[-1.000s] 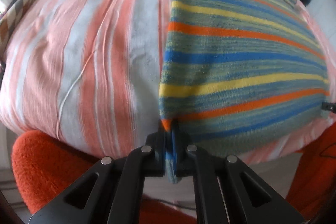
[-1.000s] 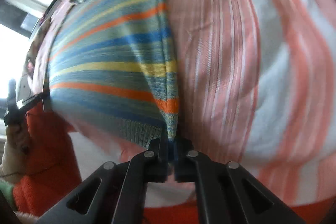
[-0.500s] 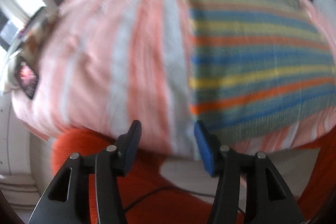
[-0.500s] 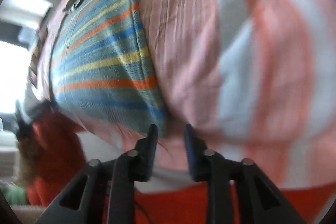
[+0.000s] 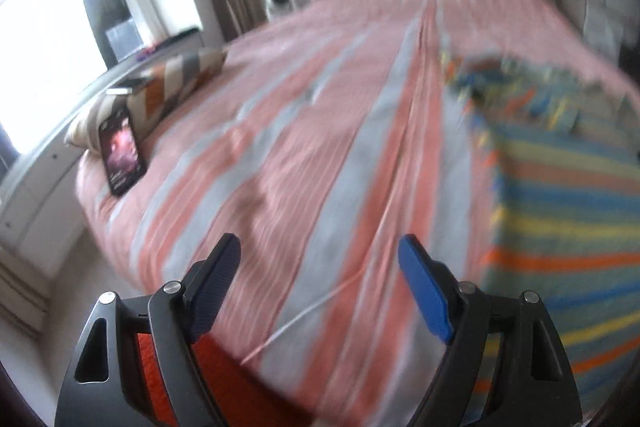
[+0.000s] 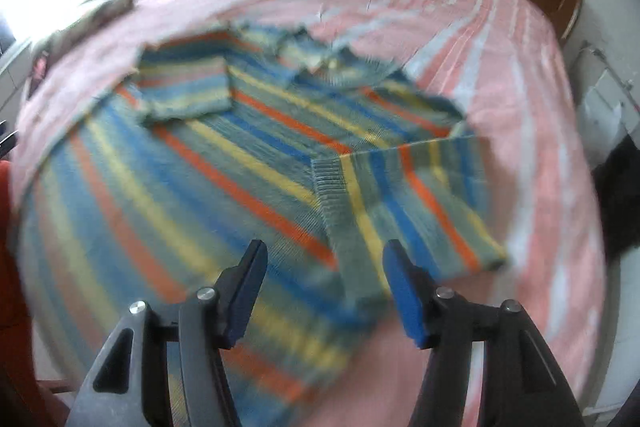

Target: Fold small clothes

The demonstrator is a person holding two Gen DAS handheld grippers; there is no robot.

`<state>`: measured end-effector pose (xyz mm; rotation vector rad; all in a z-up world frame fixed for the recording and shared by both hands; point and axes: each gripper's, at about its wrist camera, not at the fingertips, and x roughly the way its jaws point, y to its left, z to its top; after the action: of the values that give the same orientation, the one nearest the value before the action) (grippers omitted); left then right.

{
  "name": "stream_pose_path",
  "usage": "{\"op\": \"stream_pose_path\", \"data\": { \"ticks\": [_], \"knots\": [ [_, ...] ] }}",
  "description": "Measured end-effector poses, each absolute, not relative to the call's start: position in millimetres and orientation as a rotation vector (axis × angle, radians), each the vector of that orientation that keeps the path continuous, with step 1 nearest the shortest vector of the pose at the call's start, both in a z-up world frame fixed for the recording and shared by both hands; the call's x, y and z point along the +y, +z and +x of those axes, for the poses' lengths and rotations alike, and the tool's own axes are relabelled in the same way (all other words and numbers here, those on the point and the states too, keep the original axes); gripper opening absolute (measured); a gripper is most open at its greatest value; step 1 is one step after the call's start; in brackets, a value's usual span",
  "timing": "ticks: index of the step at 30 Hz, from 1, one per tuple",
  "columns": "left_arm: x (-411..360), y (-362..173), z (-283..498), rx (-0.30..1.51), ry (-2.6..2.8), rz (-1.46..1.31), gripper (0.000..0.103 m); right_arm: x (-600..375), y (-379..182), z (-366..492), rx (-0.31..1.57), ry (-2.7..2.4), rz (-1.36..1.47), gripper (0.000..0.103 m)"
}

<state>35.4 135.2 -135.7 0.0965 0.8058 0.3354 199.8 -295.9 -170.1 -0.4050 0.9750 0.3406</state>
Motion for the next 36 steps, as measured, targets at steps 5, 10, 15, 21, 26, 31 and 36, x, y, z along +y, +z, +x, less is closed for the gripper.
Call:
{"op": "stream_pose_path", "data": {
  "ticks": [5, 10, 15, 21, 26, 31, 36],
  "knots": [
    [144, -139, 40, 0.809, 0.315, 0.022, 0.083, -386, -145, 217, 0.905, 0.131, -0.043, 0.002],
    [144, -149, 50, 0.839, 0.310, -0.008, 0.083, -515, -103, 183, 0.815, -0.188, 0.138, 0.002],
    [140, -157, 55, 0.867, 0.326, -0.006, 0.083, -581, -117, 149, 0.857, -0.291, 0.268, 0.002],
    [144, -159, 53, 0.875, 0.363, 0.000, 0.083, -602, -145, 132, 0.885, -0.399, 0.305, 0.001],
    [147, -165, 56, 0.901, 0.365, -0.018, 0.083, -600, -157, 133, 0.915, -0.417, 0.286, 0.001],
    [142, -162, 54, 0.891, 0.333, -0.010, 0.082, -601, -166, 137, 0.928, -0.410, 0.291, 0.001],
    [139, -162, 55, 0.892, 0.315, -0.006, 0.082, -598, -163, 130, 0.921, -0.412, 0.271, 0.003]
  ]
}}
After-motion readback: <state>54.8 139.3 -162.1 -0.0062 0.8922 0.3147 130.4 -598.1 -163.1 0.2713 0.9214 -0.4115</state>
